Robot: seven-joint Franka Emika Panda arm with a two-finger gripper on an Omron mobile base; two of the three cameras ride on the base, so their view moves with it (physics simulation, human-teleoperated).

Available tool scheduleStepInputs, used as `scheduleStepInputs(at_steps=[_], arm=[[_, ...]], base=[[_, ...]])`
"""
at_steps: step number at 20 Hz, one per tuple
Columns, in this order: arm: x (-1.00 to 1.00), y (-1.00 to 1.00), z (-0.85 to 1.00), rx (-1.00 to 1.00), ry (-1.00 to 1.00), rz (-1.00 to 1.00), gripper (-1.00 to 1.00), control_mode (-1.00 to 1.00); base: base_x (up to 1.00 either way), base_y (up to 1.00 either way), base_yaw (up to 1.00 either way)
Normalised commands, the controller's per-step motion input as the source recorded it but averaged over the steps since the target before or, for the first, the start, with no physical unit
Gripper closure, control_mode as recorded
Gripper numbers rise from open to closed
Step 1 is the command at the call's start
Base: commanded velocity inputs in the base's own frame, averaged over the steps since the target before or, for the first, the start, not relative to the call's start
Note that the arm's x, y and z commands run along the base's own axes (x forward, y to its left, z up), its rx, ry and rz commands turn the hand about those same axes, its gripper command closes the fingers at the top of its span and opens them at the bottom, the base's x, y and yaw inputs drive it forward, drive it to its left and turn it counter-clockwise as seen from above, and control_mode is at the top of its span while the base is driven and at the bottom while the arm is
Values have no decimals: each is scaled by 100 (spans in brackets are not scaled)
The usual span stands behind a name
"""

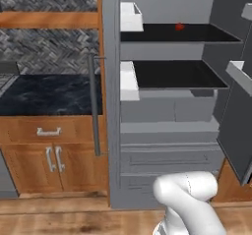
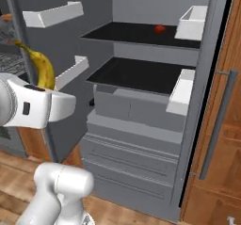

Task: Pick up each banana from the fridge and place one banana on each plate on the dining counter.

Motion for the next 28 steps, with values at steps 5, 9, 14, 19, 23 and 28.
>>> scheduleStepInputs(at_steps=[5, 9, 14, 19, 23, 28], arm=[[0, 0, 0, 0, 0, 0, 100, 100], [0, 0, 0, 0, 0, 0, 100, 100], [0, 0, 0, 0, 0, 0, 100, 100], [0, 0, 0, 0, 0, 0, 100, 100], [0, 0, 0, 0, 0, 0, 100, 100], [0, 0, 0, 0, 0, 0, 100, 100]], base=[[-89, 33, 51], [-78, 32, 57], [-65, 26, 62], [-65, 26, 61], [-77, 32, 54], [-82, 29, 49]])
